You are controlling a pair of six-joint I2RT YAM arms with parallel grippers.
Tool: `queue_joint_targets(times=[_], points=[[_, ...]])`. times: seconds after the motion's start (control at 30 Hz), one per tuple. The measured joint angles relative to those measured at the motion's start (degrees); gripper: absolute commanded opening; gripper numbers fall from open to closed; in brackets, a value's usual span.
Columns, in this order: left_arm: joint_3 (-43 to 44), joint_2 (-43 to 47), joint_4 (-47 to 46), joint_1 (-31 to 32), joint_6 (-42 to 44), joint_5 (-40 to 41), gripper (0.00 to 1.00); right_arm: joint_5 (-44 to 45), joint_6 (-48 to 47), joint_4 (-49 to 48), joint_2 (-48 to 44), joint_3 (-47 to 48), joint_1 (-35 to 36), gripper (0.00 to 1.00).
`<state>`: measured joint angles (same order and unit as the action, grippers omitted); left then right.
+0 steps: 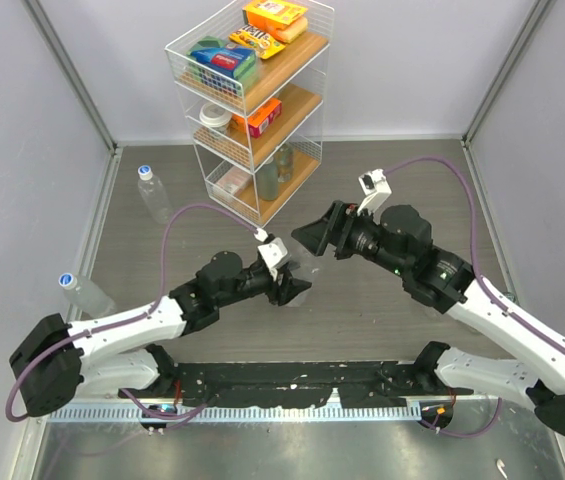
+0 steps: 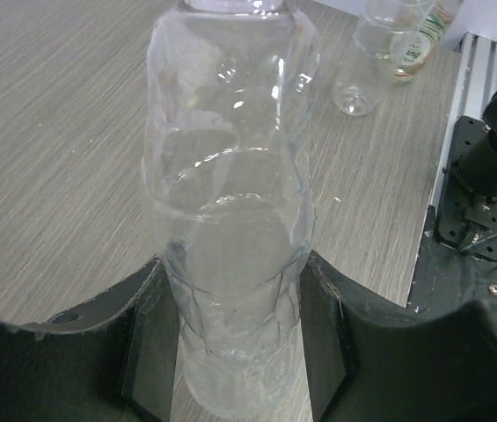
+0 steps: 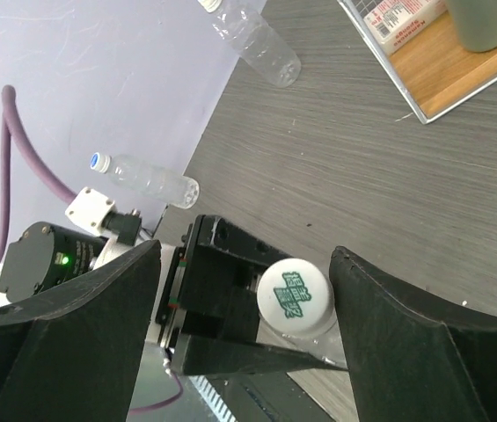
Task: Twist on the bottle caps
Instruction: Screw the bottle cap onto the plastic bottle.
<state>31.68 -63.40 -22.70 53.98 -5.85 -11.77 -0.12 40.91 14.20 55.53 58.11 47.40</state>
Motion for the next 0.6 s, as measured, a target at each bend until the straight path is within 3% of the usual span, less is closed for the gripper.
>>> queue_joint_targets(times=[0.6], points=[[0.8,-3.0,0.7,-1.9,-2.8,6.7,0.00,-9.7,1.5,-0.2,-9.1,-2.1,0.3,0.80]])
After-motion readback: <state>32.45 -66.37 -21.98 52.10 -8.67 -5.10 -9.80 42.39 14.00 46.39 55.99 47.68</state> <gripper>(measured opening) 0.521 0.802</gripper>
